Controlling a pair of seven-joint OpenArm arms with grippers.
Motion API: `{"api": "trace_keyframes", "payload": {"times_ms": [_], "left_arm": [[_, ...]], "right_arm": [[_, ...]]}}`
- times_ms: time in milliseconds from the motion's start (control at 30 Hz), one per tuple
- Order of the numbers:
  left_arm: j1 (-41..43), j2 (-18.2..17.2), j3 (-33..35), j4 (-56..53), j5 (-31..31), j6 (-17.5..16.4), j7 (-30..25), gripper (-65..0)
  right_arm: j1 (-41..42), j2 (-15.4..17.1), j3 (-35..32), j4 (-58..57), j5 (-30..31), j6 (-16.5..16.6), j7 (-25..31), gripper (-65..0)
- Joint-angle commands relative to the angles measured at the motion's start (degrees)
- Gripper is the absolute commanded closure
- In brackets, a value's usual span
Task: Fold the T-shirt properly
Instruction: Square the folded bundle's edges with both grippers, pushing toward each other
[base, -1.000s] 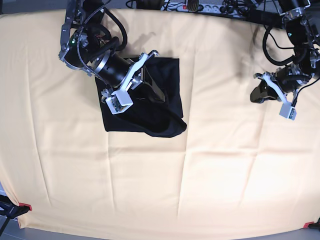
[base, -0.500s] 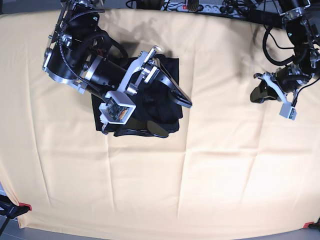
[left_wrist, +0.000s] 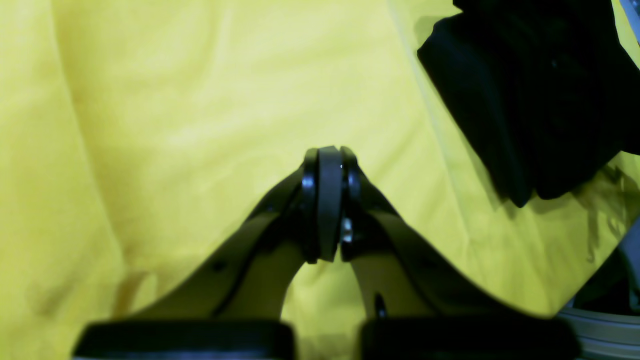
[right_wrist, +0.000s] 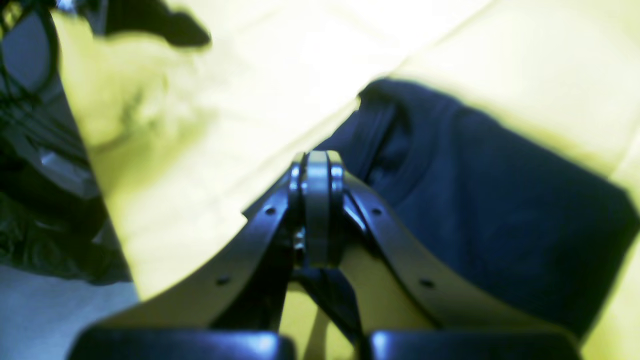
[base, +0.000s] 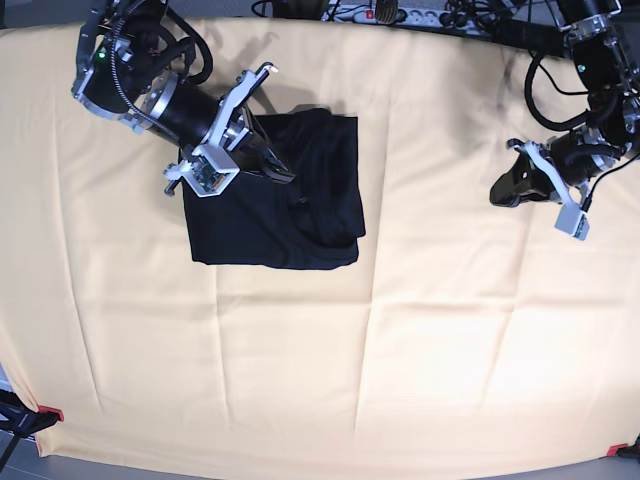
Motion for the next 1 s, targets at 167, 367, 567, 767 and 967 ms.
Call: {"api": "trace_keyframes", "payload": {"times_ms": [167, 367, 567, 767, 967], "left_arm": [[-0.68, -0.98, -0.37, 0.74, -2.75, -0.22, -1.03, 0.0], [-0.68, -1.01, -0.37, 0.74, -11.63, -4.52, 1.64, 0.0], [-0.7, -0.98, -0.35, 0.74, -26.28, -10.78, 7.69, 0.0], [-0.87, -1.01, 6.99, 4.22, -26.28, -10.85, 9.46, 0.0], [-1.03, -0.98, 22.77, 17.16, -24.9, -10.85, 9.46, 0.0]], "right_arm": [[3.32, 0.11, -7.19, -19.21, -4.24, -0.1, 5.6, 0.0], [8.28, 0.11, -14.73, -18.97, -4.24, -0.1, 4.76, 0.0], [12.81, 0.11, -13.33, -9.2, -5.16, -0.1, 4.79, 0.0], [16.04, 2.14, -8.63, -8.87, -8.5, -0.1, 5.05, 0.0], [19.82, 7.74, -6.62, -13.42, -8.76, -0.48, 6.99, 0.0]]}}
